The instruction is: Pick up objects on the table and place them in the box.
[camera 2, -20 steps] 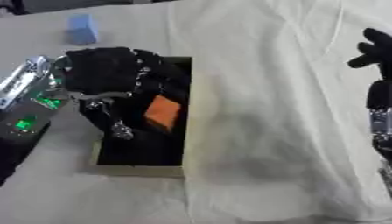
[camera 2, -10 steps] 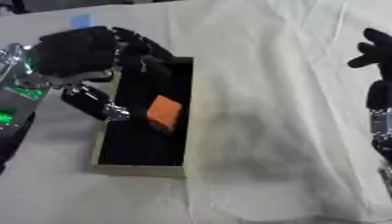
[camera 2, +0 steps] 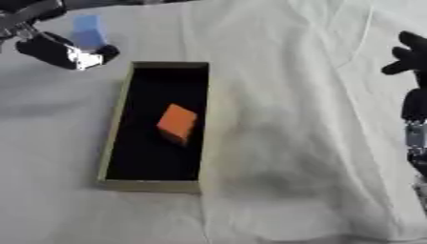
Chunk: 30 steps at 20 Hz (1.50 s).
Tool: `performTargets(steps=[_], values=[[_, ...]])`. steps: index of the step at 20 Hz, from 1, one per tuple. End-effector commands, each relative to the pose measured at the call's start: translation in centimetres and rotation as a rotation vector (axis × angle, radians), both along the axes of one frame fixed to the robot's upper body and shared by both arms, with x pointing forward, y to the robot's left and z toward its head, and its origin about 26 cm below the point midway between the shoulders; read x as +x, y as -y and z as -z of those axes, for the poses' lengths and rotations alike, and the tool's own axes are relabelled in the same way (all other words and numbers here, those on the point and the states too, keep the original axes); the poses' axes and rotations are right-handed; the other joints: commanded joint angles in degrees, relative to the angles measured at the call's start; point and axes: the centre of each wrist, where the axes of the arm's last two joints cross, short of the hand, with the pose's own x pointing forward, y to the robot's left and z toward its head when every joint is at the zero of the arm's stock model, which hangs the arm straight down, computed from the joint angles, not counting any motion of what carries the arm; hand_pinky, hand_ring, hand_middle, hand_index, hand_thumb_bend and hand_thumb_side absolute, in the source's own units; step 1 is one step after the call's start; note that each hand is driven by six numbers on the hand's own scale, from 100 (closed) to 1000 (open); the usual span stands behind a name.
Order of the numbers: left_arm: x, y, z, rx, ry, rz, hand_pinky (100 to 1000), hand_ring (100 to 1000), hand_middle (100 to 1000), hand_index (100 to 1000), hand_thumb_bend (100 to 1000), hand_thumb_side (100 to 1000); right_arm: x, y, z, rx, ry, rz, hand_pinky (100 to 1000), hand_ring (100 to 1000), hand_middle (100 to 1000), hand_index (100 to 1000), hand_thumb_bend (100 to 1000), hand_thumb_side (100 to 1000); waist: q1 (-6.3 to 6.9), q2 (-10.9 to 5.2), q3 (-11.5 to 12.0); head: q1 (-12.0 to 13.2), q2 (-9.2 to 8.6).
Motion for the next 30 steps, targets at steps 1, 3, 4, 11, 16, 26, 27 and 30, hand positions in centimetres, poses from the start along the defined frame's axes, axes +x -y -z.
performTargets(steps=[1,3,4,11,16,26,27,30], values=[[1.1,-2.4,-1.0,-0.011,0.012,-0.088,757,859,865,889,333,340,0.0,0.1,-0.7,-0.015,0.025,-0.002,874,918,585,862,100,659,-0.18,-0.64,-0.1,1.9,0.30],[1.8,-2.9,-0.8,-0.018,0.001,-0.120,757,859,867,893,335,343,0.1,0.1,-0.8,-0.018,0.026,-0.003,874,918,585,862,100,659,-0.14,-0.36,-0.3,2.8,0.30],[2.1,-3.1,-0.6,-0.021,-0.005,-0.134,757,860,867,894,337,342,0.1,0.0,-0.8,-0.020,0.027,-0.004,875,919,584,862,100,659,-0.12,-0.26,-0.3,3.1,0.30],[4.3,-4.4,0.3,-0.057,-0.056,-0.256,757,863,872,914,378,303,0.2,-0.2,-0.9,-0.031,0.033,-0.013,875,920,583,862,100,658,0.16,0.66,-1.0,4.4,-1.11],[5.9,-5.2,0.7,-0.030,-0.103,-0.343,767,875,882,921,438,264,0.4,-0.4,-1.2,-0.038,0.042,-0.025,875,920,583,862,100,658,0.46,1.27,-1.8,4.8,-2.86],[7.2,-7.0,2.2,0.010,-0.181,-0.464,780,886,891,927,447,100,0.6,-0.6,-1.5,-0.052,0.052,-0.034,876,921,581,863,100,657,1.00,2.33,-2.9,5.2,-5.86],[7.3,-7.3,2.4,0.008,-0.188,-0.478,780,886,890,927,447,100,0.6,-0.6,-1.5,-0.053,0.052,-0.034,877,922,581,863,100,657,1.05,2.41,-3.0,5.3,-6.05],[7.5,-8.1,2.7,-0.011,-0.203,-0.523,777,883,888,926,433,100,0.6,-0.6,-1.5,-0.057,0.054,-0.037,877,922,581,863,100,657,1.24,2.67,-3.3,5.8,-6.53]])
